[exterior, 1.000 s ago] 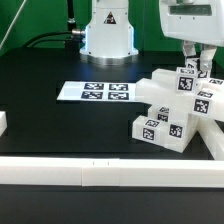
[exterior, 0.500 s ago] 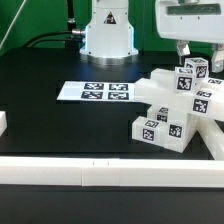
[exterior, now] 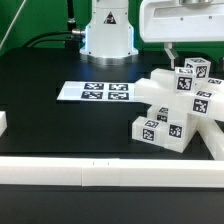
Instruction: Assemble chair
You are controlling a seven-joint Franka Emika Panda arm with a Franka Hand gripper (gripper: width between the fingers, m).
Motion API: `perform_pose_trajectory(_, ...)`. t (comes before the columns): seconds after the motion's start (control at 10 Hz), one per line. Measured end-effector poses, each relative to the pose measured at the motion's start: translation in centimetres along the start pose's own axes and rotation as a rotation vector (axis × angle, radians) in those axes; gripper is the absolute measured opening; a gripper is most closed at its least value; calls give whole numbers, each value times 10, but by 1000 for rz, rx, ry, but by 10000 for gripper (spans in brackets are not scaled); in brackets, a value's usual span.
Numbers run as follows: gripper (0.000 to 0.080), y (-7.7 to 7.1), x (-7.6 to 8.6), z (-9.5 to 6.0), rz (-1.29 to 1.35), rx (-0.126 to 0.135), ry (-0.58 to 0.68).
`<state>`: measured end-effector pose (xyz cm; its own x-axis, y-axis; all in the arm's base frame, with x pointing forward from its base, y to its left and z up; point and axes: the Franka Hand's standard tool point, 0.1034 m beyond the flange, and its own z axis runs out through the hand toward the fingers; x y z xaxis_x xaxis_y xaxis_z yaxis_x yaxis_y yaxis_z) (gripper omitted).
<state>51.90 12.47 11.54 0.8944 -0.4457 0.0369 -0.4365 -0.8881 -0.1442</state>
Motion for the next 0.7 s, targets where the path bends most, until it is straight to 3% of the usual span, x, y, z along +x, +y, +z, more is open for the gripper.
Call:
perform_pose_trajectory(0.4, 649, 0, 1, 0, -281, 0, 2)
perform_pose_trajectory(0.6, 649, 0, 3, -2, -573, -49, 17)
perform_pose_trajectory(0.7, 649, -2, 0, -1, -616, -57, 16)
